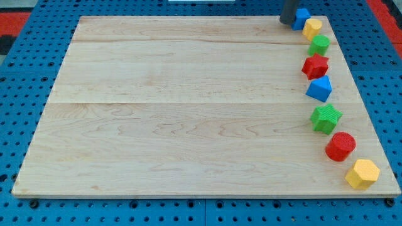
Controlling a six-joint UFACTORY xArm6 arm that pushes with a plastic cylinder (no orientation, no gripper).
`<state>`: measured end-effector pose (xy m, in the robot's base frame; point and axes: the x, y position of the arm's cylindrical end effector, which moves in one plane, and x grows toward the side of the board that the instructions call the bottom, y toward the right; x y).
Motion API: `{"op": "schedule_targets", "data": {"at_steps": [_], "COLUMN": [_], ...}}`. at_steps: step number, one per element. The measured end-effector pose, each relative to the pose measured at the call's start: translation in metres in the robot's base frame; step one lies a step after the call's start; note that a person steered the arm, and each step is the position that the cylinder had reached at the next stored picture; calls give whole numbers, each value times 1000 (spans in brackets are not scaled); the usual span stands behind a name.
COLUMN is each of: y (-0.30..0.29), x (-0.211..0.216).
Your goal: Adjust the blue triangle to the bottom of the red star
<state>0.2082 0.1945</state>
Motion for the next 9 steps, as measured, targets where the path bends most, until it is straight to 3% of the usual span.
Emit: {"op": "schedule_targets", "data": {"at_steps": [2, 3, 5, 7, 9], "y": [9, -39, -70, -27, 12], "x": [0, 31, 153, 208, 223]}}
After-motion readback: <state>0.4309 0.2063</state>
